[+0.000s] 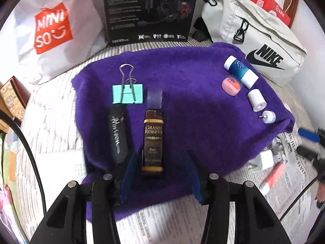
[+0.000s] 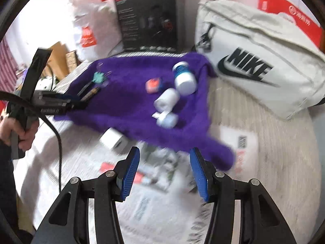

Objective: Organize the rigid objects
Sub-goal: 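Lower the bottle onto the towel beside the Horizon case and open the left tool, then grasp the white charger plug with the right tool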

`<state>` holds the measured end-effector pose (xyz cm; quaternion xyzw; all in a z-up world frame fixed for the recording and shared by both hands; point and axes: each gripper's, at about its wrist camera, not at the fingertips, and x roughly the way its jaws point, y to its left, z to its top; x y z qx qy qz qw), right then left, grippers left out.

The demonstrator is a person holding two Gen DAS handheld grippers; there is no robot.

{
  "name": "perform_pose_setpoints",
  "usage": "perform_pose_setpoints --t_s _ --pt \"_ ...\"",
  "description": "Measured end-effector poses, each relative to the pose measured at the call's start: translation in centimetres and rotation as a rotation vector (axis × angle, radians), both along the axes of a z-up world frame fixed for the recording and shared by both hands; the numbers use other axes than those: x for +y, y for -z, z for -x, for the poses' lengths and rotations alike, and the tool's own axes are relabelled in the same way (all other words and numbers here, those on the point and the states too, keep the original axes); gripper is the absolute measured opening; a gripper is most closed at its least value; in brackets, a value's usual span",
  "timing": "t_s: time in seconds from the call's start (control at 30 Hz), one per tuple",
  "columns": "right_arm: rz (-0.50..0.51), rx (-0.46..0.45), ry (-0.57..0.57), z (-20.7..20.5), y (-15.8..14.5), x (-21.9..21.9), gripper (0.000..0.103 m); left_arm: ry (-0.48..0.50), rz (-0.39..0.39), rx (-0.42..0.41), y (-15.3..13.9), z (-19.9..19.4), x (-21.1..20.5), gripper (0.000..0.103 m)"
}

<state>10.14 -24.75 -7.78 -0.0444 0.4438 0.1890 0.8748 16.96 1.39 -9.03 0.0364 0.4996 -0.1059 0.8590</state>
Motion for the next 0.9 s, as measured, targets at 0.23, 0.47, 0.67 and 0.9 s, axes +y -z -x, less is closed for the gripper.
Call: perform_pose_setpoints --t_s 0.23,0.47,0.67,0.9 --pt "-0.012 -0.023 -0.109 0.3 1.3 4.4 0.051 -0.016 0.021 -0.057 -2.3 4.5 1.8 0.051" --pt "0.042 0.011 -0.167 -1.9 3.8 6.9 0.045 -0.044 0.054 -0.065 -2.1 8.7 4.2 0.051" --pt "0.062 -0.006 -0.207 -2.3 4.1 8.6 0.044 -0.063 0.084 -0.049 -1.0 10.1 5.2 0.051" --pt "0.048 0.015 -0.22 -0.8 3.2 9.2 0.039 -0.061 0.089 -0.03 0.1 11.2 5.4 0.051"
